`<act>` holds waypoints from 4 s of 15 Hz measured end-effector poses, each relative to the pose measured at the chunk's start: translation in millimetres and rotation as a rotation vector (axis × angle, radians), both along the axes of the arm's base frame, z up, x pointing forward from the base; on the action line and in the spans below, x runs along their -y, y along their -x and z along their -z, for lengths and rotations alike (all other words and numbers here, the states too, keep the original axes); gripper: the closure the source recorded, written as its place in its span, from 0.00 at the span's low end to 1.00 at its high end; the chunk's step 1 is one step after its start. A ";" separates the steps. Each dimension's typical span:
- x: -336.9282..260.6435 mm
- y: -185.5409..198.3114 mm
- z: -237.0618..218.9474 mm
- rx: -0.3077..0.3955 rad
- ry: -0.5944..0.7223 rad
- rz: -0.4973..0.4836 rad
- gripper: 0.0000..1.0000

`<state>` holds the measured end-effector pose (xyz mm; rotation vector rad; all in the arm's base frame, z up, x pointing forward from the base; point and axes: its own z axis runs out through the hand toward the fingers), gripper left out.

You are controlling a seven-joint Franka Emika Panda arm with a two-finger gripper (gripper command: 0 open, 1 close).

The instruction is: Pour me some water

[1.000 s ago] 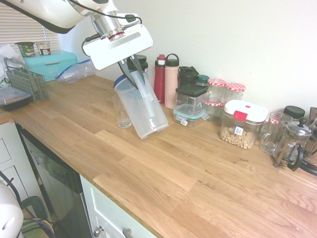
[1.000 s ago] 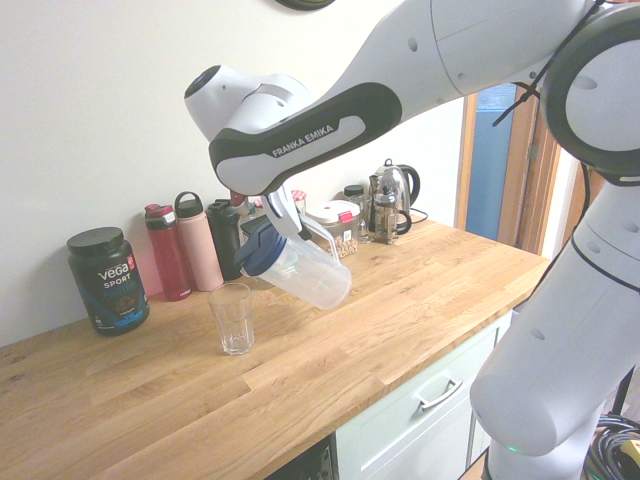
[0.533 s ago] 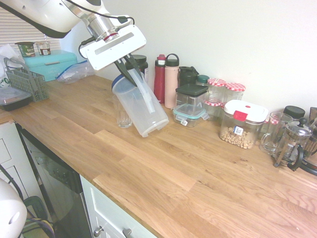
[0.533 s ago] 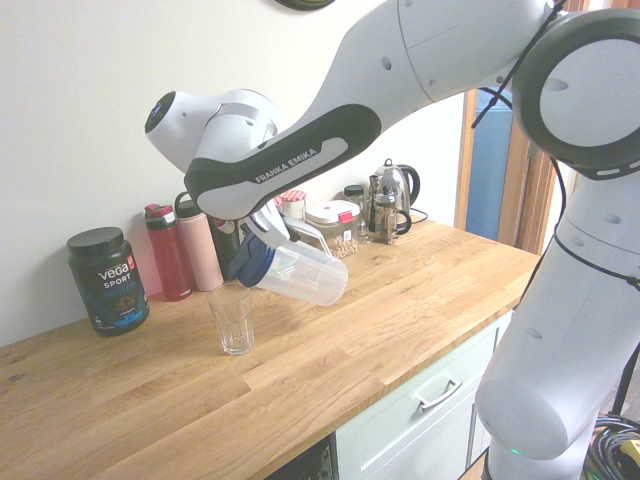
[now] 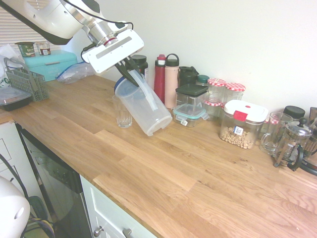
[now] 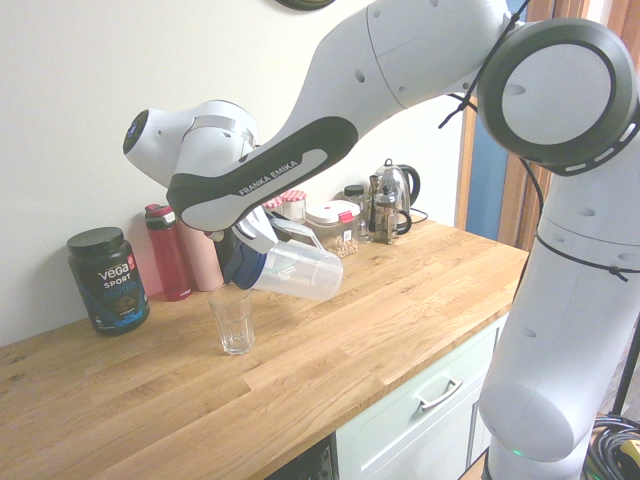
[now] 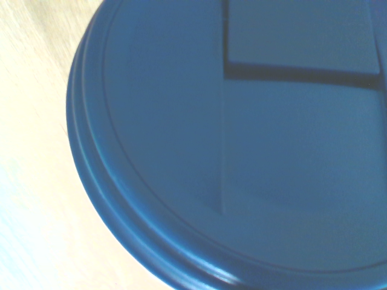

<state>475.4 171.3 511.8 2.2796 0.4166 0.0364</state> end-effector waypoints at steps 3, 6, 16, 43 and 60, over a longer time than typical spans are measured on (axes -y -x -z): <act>-8.5 3.3 -22.2 0.034 -0.100 0.022 1.00; 8.1 22.0 -78.7 0.112 -0.251 0.089 1.00; 159.3 14.6 -109.9 0.325 -0.662 0.513 1.00; 282.9 67.1 43.6 0.900 -0.832 1.158 1.00; 260.8 101.1 17.2 0.702 -0.816 1.248 0.00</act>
